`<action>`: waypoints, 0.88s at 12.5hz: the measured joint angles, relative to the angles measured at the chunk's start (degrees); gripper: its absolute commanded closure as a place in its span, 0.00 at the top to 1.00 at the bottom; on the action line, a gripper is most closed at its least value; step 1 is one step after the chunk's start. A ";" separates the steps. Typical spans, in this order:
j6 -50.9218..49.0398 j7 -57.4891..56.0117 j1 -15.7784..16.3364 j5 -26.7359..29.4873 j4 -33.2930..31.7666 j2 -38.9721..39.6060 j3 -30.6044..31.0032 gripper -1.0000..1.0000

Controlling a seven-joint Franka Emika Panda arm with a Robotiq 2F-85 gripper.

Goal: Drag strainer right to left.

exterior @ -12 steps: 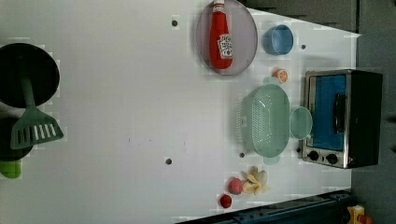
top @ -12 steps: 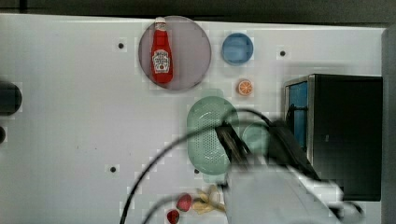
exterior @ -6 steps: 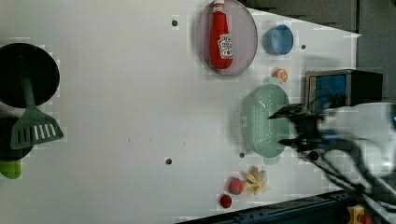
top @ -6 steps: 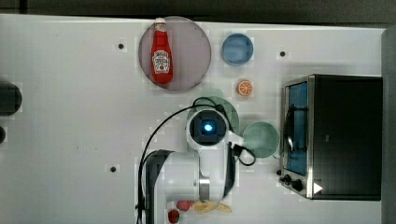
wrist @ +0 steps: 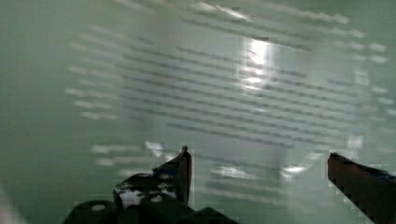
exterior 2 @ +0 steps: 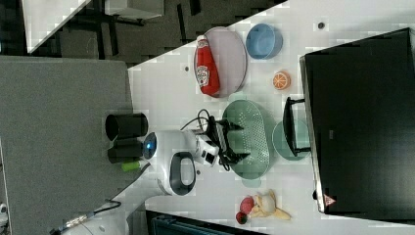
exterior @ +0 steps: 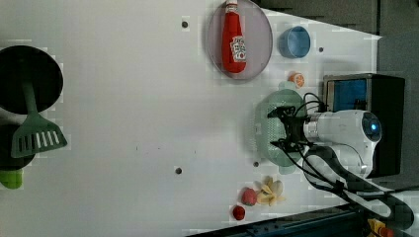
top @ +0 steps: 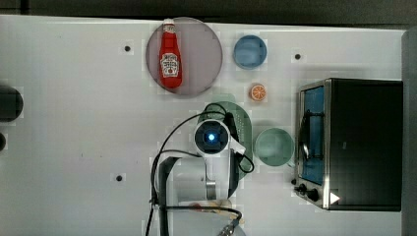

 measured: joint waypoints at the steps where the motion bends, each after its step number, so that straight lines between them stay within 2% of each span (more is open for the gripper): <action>1: 3.08 1.34 -0.13 1.35 0.11 0.76 0.25 1.00; 7: 6.43 4.00 -0.09 0.54 0.45 3.76 1.30 1.00; 10: 4.70 4.06 0.83 1.91 -0.11 3.89 2.49 1.00; 11: 4.14 4.06 2.12 2.10 -0.22 3.85 2.61 1.00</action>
